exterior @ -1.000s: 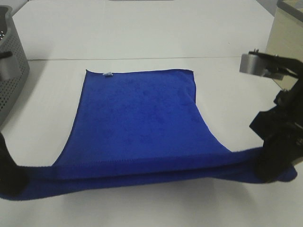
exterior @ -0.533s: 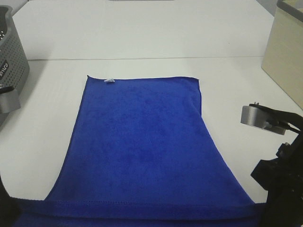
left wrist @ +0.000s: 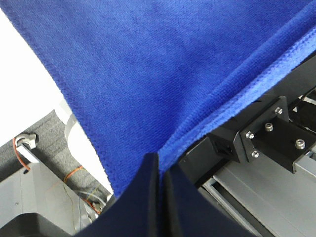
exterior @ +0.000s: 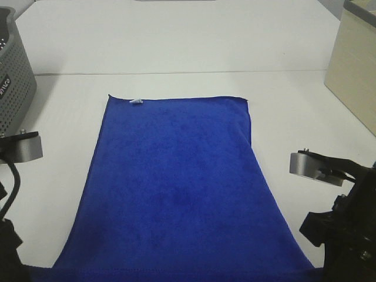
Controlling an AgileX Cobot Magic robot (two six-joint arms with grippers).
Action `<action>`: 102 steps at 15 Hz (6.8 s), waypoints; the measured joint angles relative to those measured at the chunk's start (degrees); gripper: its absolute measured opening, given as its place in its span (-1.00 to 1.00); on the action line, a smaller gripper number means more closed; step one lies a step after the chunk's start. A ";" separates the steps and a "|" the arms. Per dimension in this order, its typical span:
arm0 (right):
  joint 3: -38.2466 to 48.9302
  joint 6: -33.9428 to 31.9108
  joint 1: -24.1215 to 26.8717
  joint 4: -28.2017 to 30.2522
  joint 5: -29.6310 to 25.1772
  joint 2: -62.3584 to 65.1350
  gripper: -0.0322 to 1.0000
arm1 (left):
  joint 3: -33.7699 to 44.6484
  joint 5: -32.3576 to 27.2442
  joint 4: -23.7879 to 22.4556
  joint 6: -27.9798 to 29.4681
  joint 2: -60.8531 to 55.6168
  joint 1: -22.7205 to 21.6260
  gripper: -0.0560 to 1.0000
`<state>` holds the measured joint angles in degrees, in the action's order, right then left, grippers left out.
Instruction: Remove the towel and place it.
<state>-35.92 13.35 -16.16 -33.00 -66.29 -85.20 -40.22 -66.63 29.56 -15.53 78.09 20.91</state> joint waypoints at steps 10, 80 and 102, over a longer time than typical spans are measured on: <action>0.06 2.75 0.06 -1.20 5.39 -16.04 -0.90 | 0.06 4.76 1.26 -2.86 18.22 0.00 -0.89; -94.60 3.55 13.52 0.00 -1.60 -66.06 0.65 | -89.61 1.20 -4.98 0.92 71.79 -17.19 0.34; -95.05 3.61 7.51 6.59 7.45 -67.21 -0.90 | -90.30 7.51 -1.38 -1.49 74.14 -10.71 -0.85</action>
<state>-130.98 16.96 -8.65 -26.41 -58.84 -152.41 -130.52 -59.13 28.19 -17.02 152.23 10.20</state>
